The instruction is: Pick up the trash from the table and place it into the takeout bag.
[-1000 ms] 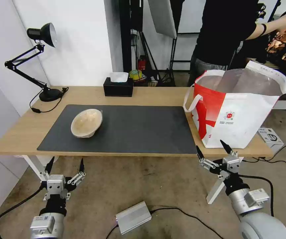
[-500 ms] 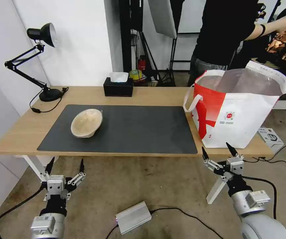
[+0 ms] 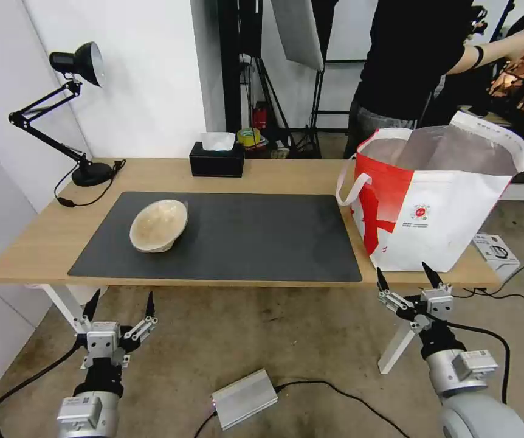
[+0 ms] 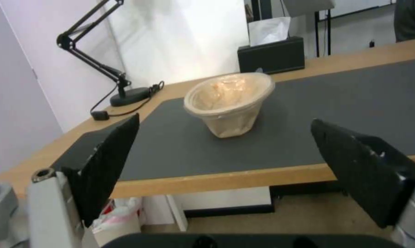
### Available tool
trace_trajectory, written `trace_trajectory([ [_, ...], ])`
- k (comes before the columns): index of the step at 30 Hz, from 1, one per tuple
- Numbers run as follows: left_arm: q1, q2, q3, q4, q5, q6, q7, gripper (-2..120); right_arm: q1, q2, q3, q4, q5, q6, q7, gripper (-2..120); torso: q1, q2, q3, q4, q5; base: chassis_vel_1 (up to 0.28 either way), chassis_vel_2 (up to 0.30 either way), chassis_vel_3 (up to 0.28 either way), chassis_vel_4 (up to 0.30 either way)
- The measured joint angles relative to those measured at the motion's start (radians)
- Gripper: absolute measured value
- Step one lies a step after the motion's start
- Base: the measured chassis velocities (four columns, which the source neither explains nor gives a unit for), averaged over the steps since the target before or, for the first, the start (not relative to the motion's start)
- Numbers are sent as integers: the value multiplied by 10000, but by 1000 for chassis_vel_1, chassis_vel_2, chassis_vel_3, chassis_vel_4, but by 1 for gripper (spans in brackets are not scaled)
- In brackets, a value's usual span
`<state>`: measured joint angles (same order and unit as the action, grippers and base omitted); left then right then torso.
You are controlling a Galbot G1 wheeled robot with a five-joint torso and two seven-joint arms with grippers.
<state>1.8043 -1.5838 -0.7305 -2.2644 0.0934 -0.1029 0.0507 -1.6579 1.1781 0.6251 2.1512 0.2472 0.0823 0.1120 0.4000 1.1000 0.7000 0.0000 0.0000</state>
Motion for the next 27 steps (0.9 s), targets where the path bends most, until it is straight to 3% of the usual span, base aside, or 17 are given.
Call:
trace_trajectory([
  [27, -83, 31, -51, 106, 9, 0, -3, 100, -478, -10, -760, -331, -445, 593, 1027, 95, 0, 0, 0, 0, 1, 0, 0, 0, 0],
])
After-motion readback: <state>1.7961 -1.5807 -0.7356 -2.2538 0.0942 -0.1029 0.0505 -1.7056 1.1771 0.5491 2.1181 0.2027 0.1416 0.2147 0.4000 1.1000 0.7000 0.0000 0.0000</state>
